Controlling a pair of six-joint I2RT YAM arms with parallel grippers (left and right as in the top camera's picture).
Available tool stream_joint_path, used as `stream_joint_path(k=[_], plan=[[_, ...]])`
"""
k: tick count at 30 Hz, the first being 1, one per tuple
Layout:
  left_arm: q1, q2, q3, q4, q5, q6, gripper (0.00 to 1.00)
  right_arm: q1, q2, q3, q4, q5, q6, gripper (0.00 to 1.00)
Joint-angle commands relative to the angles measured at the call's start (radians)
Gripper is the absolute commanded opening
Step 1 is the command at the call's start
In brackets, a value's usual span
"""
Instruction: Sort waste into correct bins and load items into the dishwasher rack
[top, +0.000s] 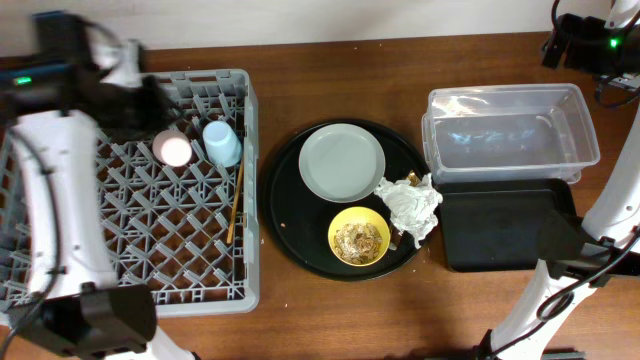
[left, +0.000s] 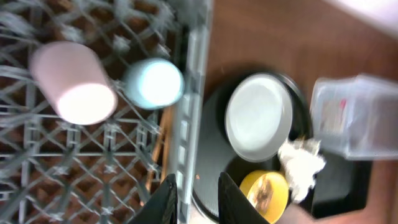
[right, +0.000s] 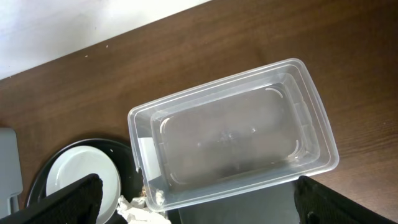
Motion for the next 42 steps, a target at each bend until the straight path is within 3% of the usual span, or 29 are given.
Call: stream_joint_path(k=[1,2,8,11,14,16,19,24,25,26,34,38,40,42], plan=[[-0.159,0.009,-0.007,-0.075,-0.248,0.002,0.12,-0.001,-0.022,-0.001,-0.006,-0.005,0.010,0.99],[-0.193,0.010,-0.009,-0.094,-0.260,0.002,0.00,-0.001,-0.022,-0.001,-0.006,-0.005,0.010,0.99],[-0.421,0.010,-0.036,-0.137,-0.259,0.002,0.00,-0.001,-0.022,-0.001,-0.006,-0.005,0.010,0.99],[-0.520,0.010,-0.074,-0.124,-0.259,-0.007,0.04,-0.001,-0.022,-0.001,-0.006,-0.005,0.010,0.99],[-0.607,0.010,-0.127,-0.088,-0.260,-0.018,0.13,-0.001,-0.022,-0.001,-0.006,-0.005,0.010,0.99],[-0.644,0.010,-0.153,-0.060,-0.261,-0.018,0.31,-0.001,-0.022,-0.001,-0.006,-0.005,0.010,0.99],[-0.647,0.010,-0.154,-0.031,-0.264,-0.018,0.46,-0.001,-0.022,-0.001,-0.006,-0.005,0.010,0.99],[-0.584,0.009,-0.154,-0.011,-0.362,-0.096,0.51,-0.001,-0.022,-0.001,-0.006,-0.005,0.010,0.99],[-0.560,0.009,-0.154,-0.025,-0.386,-0.100,0.87,-0.001,-0.022,-0.001,-0.006,-0.005,0.010,0.99],[-0.547,0.009,-0.154,-0.030,-0.397,-0.100,0.99,-0.001,-0.022,-0.001,-0.006,-0.005,0.010,0.99],[-0.494,0.009,-0.154,-0.047,-0.419,-0.100,0.99,-0.001,-0.022,-0.001,0.052,-0.150,0.011,0.99],[-0.494,0.009,-0.154,-0.047,-0.419,-0.100,0.99,-0.002,-0.022,0.000,0.016,-0.470,0.190,0.99],[-0.494,0.009,-0.154,-0.047,-0.419,-0.100,0.99,0.000,-0.024,-0.009,-0.006,-0.637,0.116,0.99],[-0.494,0.009,-0.154,-0.047,-0.419,-0.100,0.99,0.021,-0.063,-0.035,-0.006,-0.640,0.094,0.99]])
